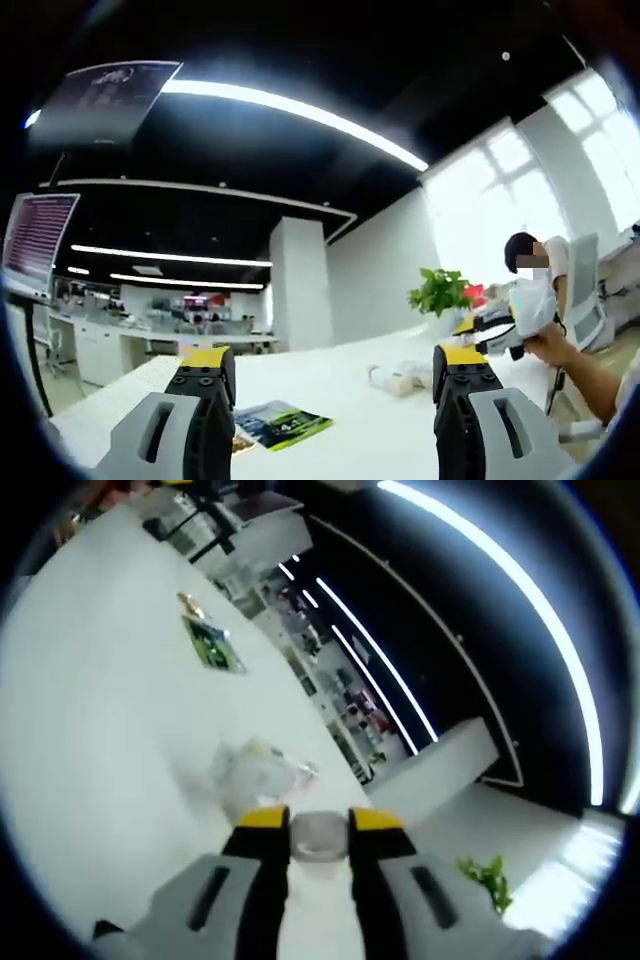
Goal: Arrange the skincare products in the storage area until every visible bottle or jar stands upright without overlapping.
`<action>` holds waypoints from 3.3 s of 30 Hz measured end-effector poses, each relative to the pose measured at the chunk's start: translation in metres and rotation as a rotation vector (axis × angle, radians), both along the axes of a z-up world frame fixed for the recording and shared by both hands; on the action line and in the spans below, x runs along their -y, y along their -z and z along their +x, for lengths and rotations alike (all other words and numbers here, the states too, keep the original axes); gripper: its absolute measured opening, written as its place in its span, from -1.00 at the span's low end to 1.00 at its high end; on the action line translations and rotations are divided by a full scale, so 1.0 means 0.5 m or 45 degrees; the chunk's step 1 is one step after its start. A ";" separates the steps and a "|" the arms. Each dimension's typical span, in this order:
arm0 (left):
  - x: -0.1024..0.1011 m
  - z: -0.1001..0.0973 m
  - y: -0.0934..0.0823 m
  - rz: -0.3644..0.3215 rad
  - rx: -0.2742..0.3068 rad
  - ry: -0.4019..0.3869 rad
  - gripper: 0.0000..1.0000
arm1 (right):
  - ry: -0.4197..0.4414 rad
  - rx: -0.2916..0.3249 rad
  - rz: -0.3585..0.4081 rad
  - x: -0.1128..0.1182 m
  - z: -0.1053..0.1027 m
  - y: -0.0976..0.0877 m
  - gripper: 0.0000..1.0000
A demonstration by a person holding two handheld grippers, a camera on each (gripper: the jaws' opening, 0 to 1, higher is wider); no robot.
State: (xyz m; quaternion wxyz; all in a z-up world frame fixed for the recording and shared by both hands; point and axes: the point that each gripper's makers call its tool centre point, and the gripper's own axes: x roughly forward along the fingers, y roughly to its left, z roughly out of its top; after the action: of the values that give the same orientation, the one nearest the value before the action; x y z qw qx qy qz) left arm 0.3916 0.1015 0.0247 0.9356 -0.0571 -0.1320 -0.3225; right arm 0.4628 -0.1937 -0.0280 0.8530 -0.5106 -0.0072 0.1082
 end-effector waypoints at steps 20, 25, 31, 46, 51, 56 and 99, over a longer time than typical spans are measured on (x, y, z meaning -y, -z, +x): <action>0.007 -0.001 0.000 -0.046 -0.018 0.045 0.66 | -0.108 0.187 -0.098 -0.060 -0.047 -0.065 -0.57; 0.012 -0.003 0.002 -0.050 -0.025 0.061 0.66 | -0.147 0.237 -0.111 -0.077 -0.062 -0.081 -0.57; 0.015 -0.003 0.005 -0.048 -0.030 0.066 0.66 | -0.178 0.237 -0.122 -0.092 -0.071 -0.084 -0.57; 0.018 -0.001 0.008 -0.040 -0.036 0.068 0.66 | -0.432 0.154 0.224 -0.115 -0.085 -0.092 -0.57; 0.020 -0.003 0.008 -0.048 -0.043 0.079 0.66 | -0.513 0.096 0.370 -0.121 -0.093 -0.095 -0.58; 0.025 -0.003 0.010 -0.036 -0.031 0.082 0.62 | -0.589 0.075 0.463 -0.131 -0.105 -0.105 -0.57; 0.039 0.000 0.027 0.042 -0.044 0.082 0.62 | -1.089 -0.523 1.187 -0.202 -0.166 -0.086 -0.57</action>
State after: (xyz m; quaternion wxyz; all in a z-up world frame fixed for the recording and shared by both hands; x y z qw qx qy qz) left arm 0.3916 0.0820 0.0114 0.9276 -0.0515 -0.1084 -0.3537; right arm 0.3800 -0.0928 0.0151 0.8504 -0.0094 -0.0926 0.5178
